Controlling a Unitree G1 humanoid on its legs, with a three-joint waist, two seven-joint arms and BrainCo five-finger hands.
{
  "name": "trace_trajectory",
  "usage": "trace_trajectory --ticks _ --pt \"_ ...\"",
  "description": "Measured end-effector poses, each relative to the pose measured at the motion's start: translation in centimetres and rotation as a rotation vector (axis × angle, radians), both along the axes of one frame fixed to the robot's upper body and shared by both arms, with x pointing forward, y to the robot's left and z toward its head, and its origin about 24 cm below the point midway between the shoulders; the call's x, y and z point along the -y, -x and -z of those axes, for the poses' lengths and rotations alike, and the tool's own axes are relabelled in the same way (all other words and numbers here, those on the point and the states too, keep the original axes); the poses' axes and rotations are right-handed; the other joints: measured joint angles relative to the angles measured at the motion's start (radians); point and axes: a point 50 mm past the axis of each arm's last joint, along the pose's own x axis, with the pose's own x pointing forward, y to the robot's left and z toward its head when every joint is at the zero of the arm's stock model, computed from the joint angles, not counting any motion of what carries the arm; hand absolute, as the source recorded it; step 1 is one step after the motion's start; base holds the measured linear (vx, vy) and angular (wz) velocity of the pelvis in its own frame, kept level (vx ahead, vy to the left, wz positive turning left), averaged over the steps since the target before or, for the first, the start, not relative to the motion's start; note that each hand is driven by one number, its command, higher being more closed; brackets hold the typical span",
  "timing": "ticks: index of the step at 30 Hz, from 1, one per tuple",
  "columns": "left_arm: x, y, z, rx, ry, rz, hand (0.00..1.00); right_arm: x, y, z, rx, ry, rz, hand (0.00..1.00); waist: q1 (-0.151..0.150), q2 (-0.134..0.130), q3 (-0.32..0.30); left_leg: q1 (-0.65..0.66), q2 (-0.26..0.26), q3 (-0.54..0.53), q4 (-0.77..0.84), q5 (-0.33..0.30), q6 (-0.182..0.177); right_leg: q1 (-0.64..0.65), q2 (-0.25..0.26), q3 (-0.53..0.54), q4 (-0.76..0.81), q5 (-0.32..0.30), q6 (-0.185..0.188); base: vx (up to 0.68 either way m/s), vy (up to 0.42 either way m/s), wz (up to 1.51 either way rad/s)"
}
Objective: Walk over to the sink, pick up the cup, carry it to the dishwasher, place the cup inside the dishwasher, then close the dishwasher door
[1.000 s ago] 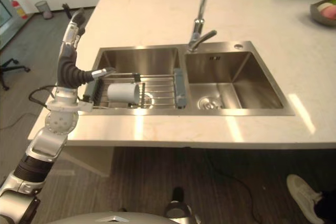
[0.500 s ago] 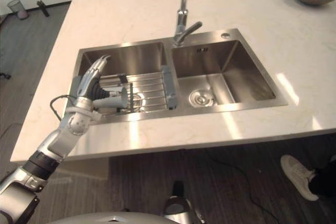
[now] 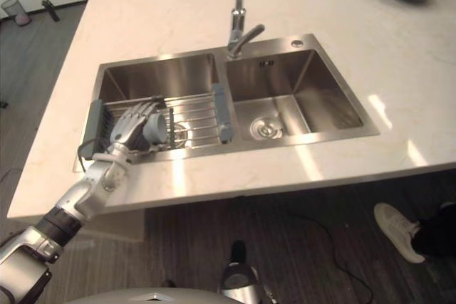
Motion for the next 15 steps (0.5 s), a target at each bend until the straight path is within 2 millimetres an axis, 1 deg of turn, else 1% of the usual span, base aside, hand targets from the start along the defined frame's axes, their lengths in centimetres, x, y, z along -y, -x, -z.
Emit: trace_trajectory --ticks 3,6,8,10,11,12,15 --pt "-0.1 -0.2 -0.1 0.019 -0.057 -0.032 0.00 -0.1 -0.1 0.0 0.003 -0.002 -0.010 0.00 -0.005 -0.002 0.001 0.001 -0.006 0.000 0.002 0.000 0.000 0.003 -0.003 -0.002 0.000 -0.001 0.001 0.05 0.014 0.02" --pt "-0.7 -0.4 0.5 0.032 -0.153 -0.082 0.00 -0.1 -0.1 0.0 0.004 -0.005 -0.015 0.00 -0.014 -0.008 0.004 0.002 -0.017 0.000 0.002 -0.002 0.005 0.004 -0.010 -0.001 0.000 0.002 0.006 0.00 0.011 0.01" --pt "-1.3 -0.7 1.2 0.030 -0.221 -0.130 0.00 -0.5 -0.1 0.1 0.001 -0.015 -0.053 0.00 -0.015 -0.024 0.014 0.011 -0.018 0.001 0.004 -0.004 0.008 0.014 -0.014 0.001 -0.001 0.000 0.008 0.00 0.000 0.00" --pt "-1.6 -0.7 1.9 0.026 -0.241 -0.160 0.00 -0.8 0.0 0.1 0.000 -0.027 -0.070 0.00 -0.015 -0.031 0.015 0.013 -0.016 0.001 0.010 -0.011 0.011 0.018 -0.013 0.001 -0.001 -0.006 0.014 -0.02 0.002 0.00" --pt "-1.7 -0.7 1.9 0.038 -0.239 -0.167 0.00 -0.8 0.0 0.1 -0.002 -0.026 -0.080 0.00 -0.015 -0.031 0.015 0.012 -0.016 0.001 0.011 -0.020 0.008 0.018 -0.013 0.002 -0.001 -0.006 0.014 -0.04 0.005 0.00" --pt "-1.7 -0.7 1.9 0.043 -0.239 -0.169 0.00 -0.8 0.1 0.1 -0.002 -0.026 -0.081 0.00 -0.016 -0.031 0.015 0.011 -0.015 0.001 0.011 -0.024 0.012 0.017 -0.013 0.002 -0.001 -0.006 0.014 0.00 0.000 0.00" --pt "-1.7 -0.7 2.1 0.056 -0.218 -0.171 0.00 -0.6 0.2 0.1 -0.003 -0.023 -0.082 0.00 -0.017 -0.027 0.012 0.009 -0.010 0.001 0.011 -0.029 0.007 0.016 -0.008 0.004 0.000 -0.010 0.013 0.00 0.000 0.00"
